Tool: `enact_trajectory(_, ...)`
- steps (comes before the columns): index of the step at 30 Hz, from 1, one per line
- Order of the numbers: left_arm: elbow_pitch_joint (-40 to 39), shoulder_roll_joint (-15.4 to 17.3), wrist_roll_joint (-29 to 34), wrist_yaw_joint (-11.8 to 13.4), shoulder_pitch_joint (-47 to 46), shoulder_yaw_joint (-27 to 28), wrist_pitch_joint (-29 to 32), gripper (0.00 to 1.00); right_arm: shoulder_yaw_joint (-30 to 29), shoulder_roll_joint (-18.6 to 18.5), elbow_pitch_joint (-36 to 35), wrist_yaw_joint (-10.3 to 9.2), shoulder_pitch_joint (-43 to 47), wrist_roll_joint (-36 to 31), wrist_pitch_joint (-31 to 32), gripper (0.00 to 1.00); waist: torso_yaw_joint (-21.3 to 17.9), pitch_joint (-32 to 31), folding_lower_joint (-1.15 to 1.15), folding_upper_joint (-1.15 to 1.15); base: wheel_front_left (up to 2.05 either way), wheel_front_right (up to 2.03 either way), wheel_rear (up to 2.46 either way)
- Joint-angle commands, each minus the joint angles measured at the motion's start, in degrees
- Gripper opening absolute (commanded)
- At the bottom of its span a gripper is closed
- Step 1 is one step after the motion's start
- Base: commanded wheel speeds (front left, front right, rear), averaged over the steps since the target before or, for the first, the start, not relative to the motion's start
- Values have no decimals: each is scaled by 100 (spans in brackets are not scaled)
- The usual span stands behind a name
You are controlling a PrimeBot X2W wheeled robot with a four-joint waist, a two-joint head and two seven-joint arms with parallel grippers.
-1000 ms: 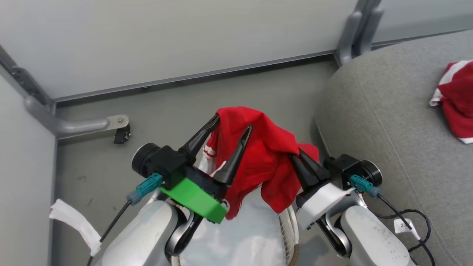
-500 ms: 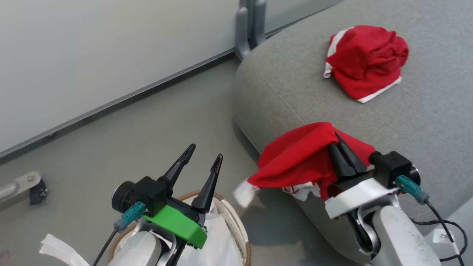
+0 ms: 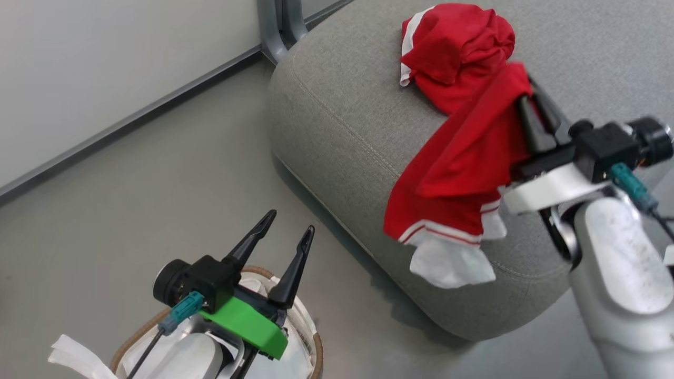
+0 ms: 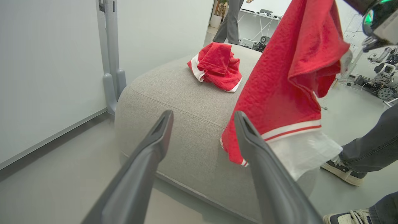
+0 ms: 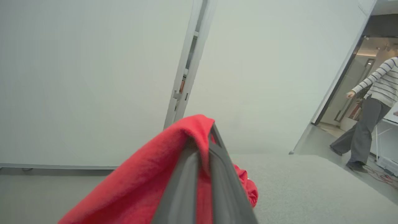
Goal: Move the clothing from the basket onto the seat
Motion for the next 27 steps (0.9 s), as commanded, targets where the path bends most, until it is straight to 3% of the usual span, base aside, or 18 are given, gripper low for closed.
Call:
enact_trajectory(1,-44,114,38,-20,119,52,-3,100,93,-161,70,-6,-407,-109,-12,0,16,379,0,-1,0,0,0)
enact_trajectory(9,-212,423,52,-20,-152,-46,-3,100,-89,-1196,853,-7,-2319,-630,59,0,610,1056,0,-1,0,0,0)
enact_trajectory(16,-391,594,30,-20,-570,-207,-3,100,-806,-1775,1663,-8,-3434,-1158,343,0,1122,1637,0,-1,0,0,0)
enact_trajectory(20,-465,636,12,-20,-818,-276,-3,100,-1345,-1840,2205,-8,-3626,-1528,497,0,1385,1929,0,-1,0,0,0)
enact_trajectory(27,-438,612,-41,-20,-991,-270,-3,100,-2433,-1371,3011,-8,-3031,-2046,496,0,1664,2154,0,-1,0,0,0)
